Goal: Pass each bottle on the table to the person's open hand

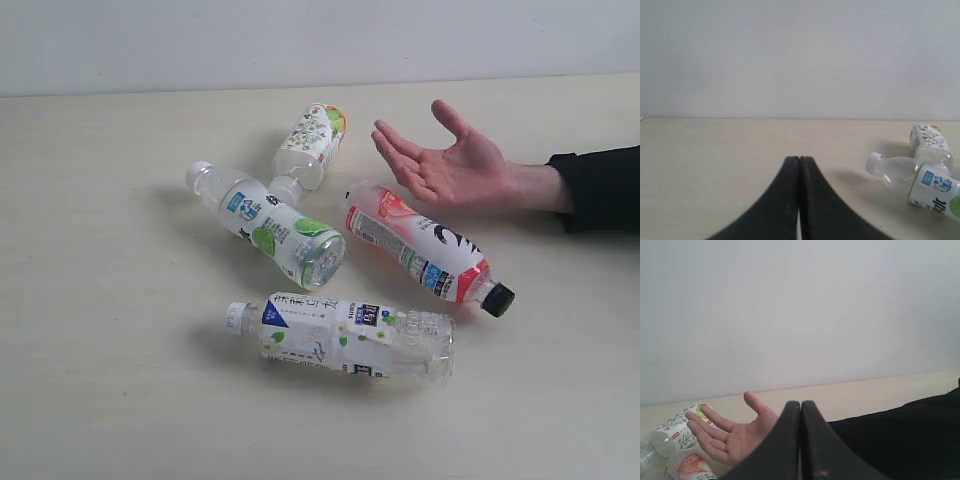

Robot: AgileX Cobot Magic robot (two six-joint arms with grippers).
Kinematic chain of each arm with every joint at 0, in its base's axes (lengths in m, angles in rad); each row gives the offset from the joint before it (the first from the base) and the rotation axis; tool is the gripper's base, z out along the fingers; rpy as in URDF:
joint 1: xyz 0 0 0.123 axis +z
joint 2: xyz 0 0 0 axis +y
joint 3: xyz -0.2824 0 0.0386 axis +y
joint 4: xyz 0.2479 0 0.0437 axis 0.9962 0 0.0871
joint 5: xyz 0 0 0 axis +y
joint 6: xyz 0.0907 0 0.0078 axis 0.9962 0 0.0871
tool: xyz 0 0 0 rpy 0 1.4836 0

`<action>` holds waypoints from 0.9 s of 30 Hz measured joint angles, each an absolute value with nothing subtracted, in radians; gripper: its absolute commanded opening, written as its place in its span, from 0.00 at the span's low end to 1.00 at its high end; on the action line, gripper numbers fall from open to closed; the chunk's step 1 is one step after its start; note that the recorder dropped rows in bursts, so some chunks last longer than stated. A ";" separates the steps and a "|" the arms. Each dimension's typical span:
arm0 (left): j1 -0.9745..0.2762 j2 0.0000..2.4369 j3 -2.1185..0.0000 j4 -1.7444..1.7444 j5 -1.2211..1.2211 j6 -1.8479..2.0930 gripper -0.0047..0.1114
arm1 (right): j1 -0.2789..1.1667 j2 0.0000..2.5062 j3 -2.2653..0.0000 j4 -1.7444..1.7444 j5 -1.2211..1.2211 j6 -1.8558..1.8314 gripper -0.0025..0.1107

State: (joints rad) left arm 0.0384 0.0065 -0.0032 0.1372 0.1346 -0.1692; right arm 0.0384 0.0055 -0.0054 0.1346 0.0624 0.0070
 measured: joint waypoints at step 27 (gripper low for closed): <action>0.038 0.007 -0.003 0.137 0.135 -0.169 0.04 | 0.038 0.157 -0.418 0.226 0.117 0.206 0.02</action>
